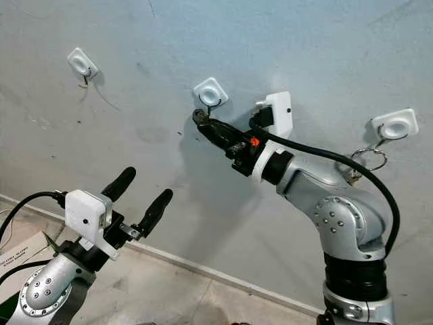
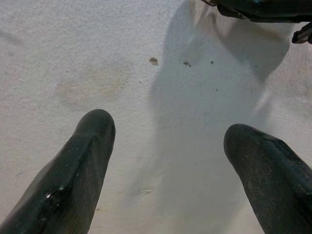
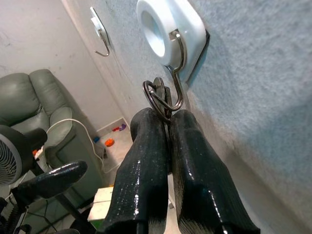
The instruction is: Hang keys on a hook
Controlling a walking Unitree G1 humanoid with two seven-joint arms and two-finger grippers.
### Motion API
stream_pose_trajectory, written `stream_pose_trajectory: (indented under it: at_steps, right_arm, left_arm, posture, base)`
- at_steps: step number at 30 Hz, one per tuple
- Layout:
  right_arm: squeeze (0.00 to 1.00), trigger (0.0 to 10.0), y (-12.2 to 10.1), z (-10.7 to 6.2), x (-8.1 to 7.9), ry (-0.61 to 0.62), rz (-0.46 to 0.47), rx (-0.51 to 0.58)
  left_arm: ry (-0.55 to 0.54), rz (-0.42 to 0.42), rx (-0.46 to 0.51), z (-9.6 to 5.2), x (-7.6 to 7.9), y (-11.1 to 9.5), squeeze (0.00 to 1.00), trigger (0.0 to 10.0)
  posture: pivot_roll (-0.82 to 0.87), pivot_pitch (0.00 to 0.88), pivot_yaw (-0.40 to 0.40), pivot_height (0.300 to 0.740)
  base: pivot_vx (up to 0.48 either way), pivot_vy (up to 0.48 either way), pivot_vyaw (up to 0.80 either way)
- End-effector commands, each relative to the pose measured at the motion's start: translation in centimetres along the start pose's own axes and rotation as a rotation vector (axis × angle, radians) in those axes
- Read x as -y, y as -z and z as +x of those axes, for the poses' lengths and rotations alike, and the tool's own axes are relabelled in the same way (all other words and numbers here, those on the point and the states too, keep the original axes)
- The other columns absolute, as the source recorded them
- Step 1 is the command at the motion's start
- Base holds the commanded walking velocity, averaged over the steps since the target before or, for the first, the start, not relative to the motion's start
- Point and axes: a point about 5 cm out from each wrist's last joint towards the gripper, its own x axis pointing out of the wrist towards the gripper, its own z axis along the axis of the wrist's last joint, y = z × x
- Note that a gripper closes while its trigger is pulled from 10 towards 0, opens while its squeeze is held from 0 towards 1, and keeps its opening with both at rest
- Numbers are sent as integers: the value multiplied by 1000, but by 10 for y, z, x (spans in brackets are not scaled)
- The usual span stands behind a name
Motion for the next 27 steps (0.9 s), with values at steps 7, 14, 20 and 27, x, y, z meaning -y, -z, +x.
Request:
stream_pose_trajectory:
  at_steps: [7, 14, 20, 27]
  right_arm:
    - [0, 10000, -12, -10, 7, 41, -22, 42]
    - [0, 10000, -10, -11, 10, 58, 4, 32]
    - [0, 10000, -7, -15, 11, 61, -12, 24]
    - [0, 10000, -2, -23, 5, 3, -30, -21]
  left_arm:
    - [0, 5, -14, 0, 0, 1, 0, 10000]
    - [1, 6, -15, 0, 0, 2, 0, 10000]
    - [0, 6, -15, 0, 0, 2, 0, 10000]
    - [2, 6, -15, 0, 0, 2, 0, 10000]
  posture:
    - [29, 112, 17, 740]
    - [29, 112, 17, 740]
    - [30, 114, 18, 740]
    - [29, 113, 18, 740]
  base:
    - [0, 0, 0]
    - [0, 0, 0]
    - [0, 0, 0]
    - [0, 0, 0]
